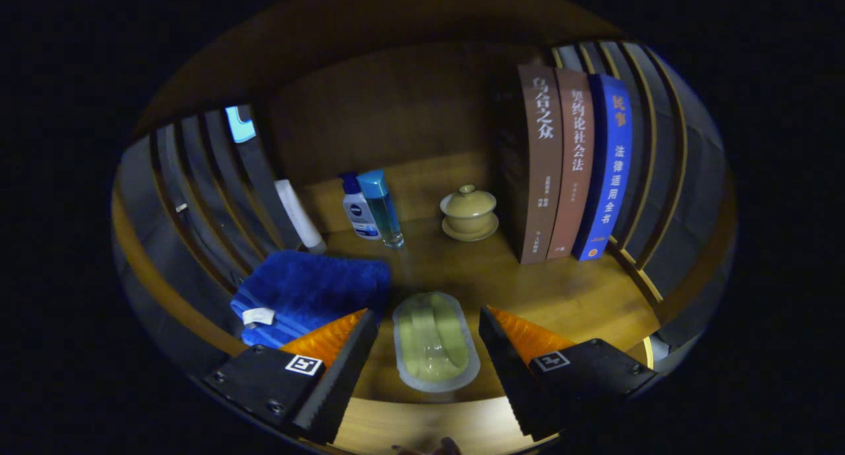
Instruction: Pull open the drawer, take out the items inside it, and place them on the countertop above the cabinet.
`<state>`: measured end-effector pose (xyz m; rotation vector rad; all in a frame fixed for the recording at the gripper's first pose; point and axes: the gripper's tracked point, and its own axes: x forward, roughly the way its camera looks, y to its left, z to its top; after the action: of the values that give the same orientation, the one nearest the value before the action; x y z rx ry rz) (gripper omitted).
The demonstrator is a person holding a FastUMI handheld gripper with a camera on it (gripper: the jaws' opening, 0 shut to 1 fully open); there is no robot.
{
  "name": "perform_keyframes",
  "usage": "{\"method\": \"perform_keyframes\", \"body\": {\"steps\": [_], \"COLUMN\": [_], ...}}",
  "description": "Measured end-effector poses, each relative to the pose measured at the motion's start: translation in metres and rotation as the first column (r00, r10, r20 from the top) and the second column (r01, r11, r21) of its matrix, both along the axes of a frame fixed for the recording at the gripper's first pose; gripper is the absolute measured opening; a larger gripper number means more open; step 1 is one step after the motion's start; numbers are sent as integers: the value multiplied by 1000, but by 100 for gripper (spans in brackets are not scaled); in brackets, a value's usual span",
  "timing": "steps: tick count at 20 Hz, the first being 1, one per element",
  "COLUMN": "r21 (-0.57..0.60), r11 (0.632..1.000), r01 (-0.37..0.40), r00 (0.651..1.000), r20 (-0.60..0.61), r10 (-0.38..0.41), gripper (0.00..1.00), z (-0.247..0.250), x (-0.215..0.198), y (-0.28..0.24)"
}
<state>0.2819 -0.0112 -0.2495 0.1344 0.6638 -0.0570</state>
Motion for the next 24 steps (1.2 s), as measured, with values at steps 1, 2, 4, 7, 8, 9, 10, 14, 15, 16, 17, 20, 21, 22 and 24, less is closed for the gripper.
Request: {"method": "perform_keyframes", "body": {"steps": [1,2,4,7,8,9,10,14,15,16,17,20,21,22,24], "r21": [1,0,-6,-23,-31,-39,-42,-37,-37,-36,-29,-32,-45,-61,-77], "r11": [1000,1000,1000,998,998,998,998,999,999,999,1000,999,999,998,997], "r01": [-8,-13,-22,-52,-58,-56,-53,-31,-23,-13,-5,14,15,15,20], "r00": [1000,998,987,956,944,934,924,907,913,918,923,947,952,955,959], "r20": [30,64,156,287,324,351,378,420,407,396,385,322,306,297,284], "r10": [8,13,23,56,65,66,65,44,36,26,16,-3,-1,4,2], "gripper": [99,99,99,99,99,99,99,99,99,99,99,99,99,99,99], "z": [9,19,47,84,94,100,103,81,64,49,36,-13,-25,-33,-51], "x": [-10,-21,-47,-97,-116,-137,-157,-237,-255,-271,-285,-316,-321,-323,-323], "y": [3,6,10,21,24,24,23,26,22,21,20,16,15,14,10]}}
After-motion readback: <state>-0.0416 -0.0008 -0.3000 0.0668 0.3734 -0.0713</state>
